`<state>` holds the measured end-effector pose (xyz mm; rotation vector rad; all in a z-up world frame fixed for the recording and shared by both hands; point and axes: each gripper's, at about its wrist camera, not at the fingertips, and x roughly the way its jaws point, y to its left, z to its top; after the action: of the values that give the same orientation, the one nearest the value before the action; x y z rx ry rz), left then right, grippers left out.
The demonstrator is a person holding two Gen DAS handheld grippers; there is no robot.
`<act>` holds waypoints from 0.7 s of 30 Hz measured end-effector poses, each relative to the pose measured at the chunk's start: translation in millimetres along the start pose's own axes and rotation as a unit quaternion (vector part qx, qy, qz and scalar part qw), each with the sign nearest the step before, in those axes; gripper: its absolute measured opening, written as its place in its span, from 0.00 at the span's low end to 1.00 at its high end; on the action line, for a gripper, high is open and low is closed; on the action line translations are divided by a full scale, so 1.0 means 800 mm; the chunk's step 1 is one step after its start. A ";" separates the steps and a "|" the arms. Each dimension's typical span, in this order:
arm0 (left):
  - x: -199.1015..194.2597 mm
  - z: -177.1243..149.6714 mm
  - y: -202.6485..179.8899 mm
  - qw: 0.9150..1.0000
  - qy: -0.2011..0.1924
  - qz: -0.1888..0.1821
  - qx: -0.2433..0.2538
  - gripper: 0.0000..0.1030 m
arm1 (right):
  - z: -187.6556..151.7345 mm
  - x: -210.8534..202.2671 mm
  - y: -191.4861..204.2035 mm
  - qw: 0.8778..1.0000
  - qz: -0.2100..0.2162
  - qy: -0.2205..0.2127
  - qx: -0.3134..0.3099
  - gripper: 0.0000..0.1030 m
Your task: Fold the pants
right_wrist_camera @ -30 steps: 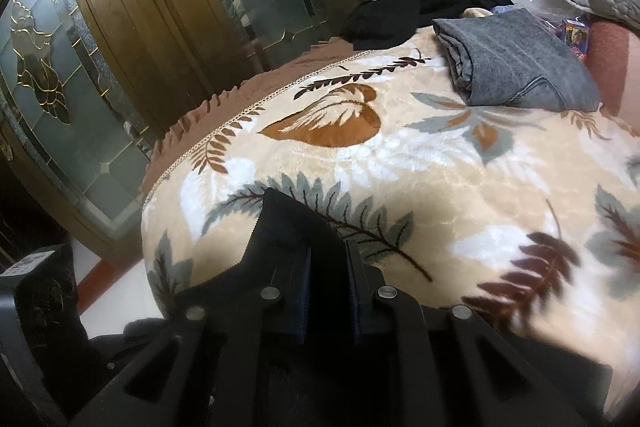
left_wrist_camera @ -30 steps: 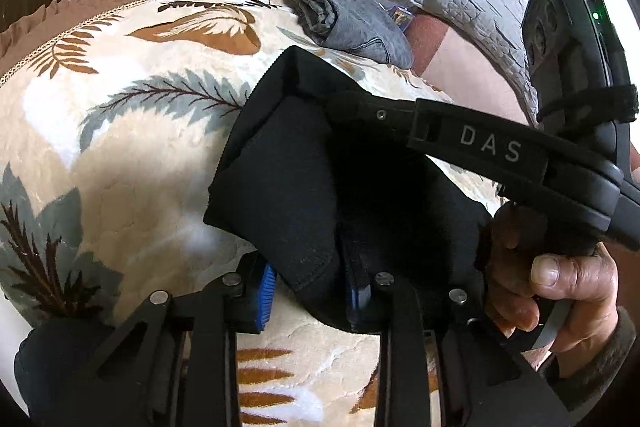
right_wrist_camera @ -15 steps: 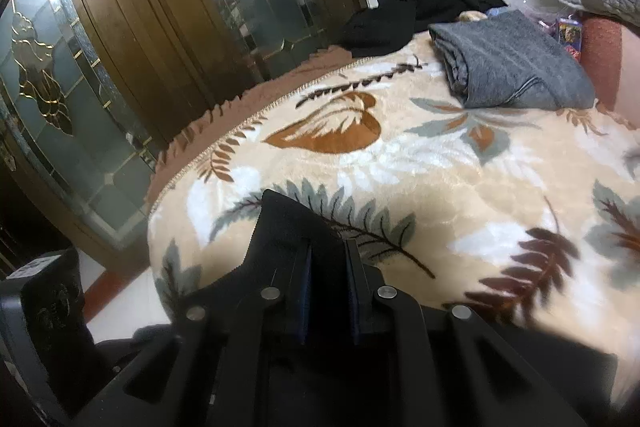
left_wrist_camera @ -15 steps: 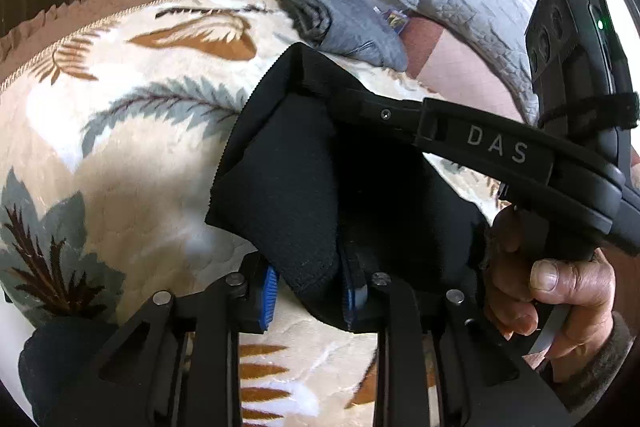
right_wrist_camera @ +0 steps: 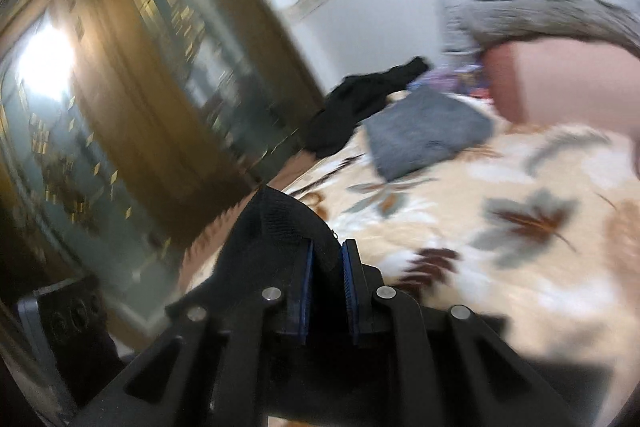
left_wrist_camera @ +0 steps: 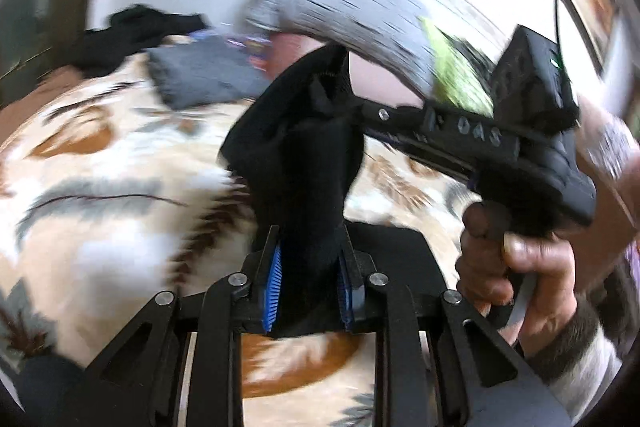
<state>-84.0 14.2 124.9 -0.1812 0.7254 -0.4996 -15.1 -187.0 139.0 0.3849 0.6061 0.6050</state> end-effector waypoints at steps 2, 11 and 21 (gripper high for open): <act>0.024 -0.009 -0.032 0.999 0.019 -0.022 0.034 0.20 | -0.010 -0.026 -0.039 0.999 -0.026 -0.013 0.037 0.13; 0.077 -0.032 -0.073 0.986 0.126 -0.060 0.088 0.21 | -0.074 -0.105 -0.163 0.976 -0.140 -0.013 0.166 0.18; 0.033 -0.017 -0.053 0.977 0.121 -0.119 0.128 0.55 | -0.103 -0.120 -0.148 0.975 -0.065 -0.001 0.215 0.77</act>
<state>-92.0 -35.4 113.2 0.0372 0.8733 -0.8489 -81.5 -324.1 56.2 0.7449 0.7551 0.3435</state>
